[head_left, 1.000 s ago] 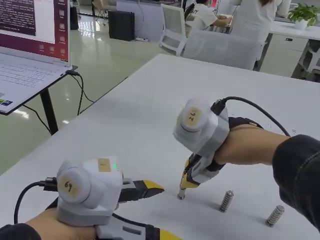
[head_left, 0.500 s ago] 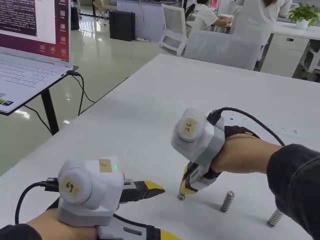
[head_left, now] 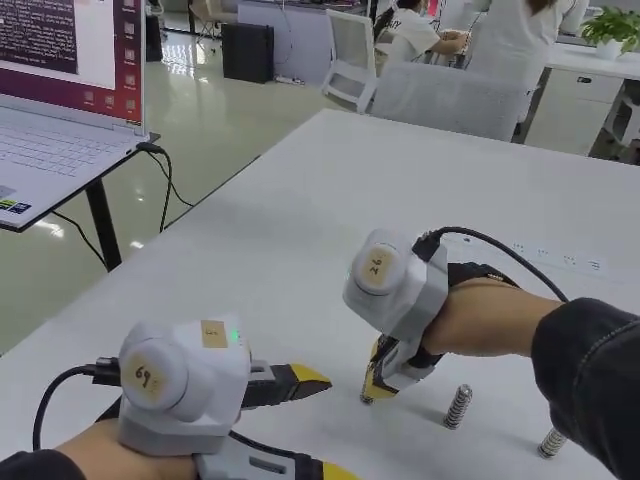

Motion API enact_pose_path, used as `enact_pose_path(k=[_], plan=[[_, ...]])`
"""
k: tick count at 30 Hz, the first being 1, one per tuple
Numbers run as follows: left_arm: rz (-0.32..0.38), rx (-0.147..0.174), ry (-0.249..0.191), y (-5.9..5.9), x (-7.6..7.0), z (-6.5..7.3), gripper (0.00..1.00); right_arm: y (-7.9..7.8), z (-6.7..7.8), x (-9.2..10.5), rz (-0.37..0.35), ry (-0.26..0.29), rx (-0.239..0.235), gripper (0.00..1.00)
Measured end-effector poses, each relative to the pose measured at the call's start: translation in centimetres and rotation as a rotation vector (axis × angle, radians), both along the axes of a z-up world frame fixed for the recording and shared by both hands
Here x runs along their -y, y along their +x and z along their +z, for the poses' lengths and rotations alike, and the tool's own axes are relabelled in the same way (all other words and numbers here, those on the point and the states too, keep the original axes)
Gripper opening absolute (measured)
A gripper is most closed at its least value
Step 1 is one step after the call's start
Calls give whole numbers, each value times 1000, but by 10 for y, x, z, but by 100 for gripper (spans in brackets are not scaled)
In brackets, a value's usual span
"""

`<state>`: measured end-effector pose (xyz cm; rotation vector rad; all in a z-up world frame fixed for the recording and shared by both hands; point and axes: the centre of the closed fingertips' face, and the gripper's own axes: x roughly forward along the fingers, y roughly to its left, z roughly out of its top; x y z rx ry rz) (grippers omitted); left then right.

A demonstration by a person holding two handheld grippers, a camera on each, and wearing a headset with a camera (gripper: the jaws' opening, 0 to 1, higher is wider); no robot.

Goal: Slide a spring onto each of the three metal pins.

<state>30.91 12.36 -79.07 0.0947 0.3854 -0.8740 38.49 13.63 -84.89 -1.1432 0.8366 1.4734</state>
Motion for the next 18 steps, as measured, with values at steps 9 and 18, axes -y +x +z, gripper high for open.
enact_pose_path(k=[9, 18], plan=[[0, -2, 3, 0, 0, 0, 56, 0, -2, 1, -9, 3, -10, 10], [1, -1, 3, 1, 0, 0, 56, 3, 3, 6, -25, 15, -10, 16]])
